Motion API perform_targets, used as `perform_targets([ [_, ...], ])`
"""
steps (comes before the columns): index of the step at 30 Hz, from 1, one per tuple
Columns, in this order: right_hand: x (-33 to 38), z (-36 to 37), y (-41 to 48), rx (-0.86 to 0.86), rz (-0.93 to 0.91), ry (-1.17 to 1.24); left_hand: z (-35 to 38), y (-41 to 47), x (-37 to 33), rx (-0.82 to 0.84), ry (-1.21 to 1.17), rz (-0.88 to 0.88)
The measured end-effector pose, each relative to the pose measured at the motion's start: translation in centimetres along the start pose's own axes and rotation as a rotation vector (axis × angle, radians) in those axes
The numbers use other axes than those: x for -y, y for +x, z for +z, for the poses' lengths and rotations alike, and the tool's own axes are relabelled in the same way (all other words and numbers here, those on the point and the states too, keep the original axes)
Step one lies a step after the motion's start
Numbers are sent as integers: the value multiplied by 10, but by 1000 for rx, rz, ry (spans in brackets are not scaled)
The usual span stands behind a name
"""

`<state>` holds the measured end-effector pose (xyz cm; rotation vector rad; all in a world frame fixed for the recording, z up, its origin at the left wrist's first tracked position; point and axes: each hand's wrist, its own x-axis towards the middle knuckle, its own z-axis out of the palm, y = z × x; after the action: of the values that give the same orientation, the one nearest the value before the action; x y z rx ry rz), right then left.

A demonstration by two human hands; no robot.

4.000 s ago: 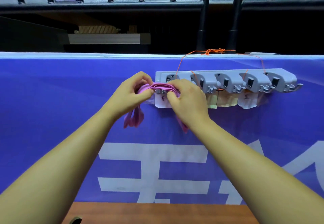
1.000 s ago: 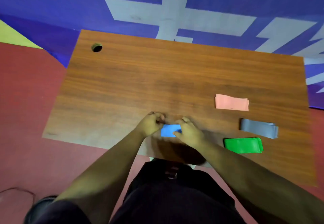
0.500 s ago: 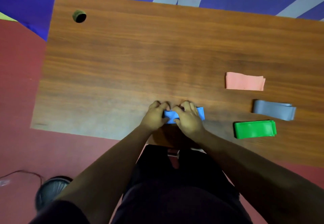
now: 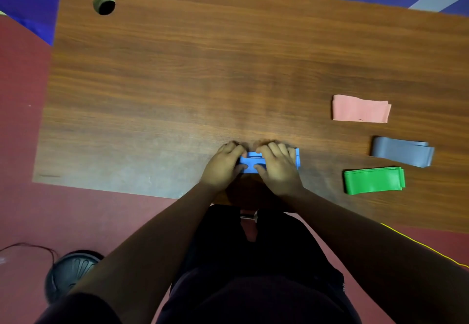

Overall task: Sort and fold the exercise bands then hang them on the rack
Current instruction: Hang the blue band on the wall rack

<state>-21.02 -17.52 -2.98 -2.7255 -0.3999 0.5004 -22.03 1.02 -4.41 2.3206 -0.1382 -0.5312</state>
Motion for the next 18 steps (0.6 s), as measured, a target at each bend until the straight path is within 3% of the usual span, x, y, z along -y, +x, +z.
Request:
perform_targets([
  [7,0,0,1,-20,-47,8,1,1,2,2,-41,-6],
  [18,-1,-26,8,43,-162,141,-21,11,6,151,-96,134],
])
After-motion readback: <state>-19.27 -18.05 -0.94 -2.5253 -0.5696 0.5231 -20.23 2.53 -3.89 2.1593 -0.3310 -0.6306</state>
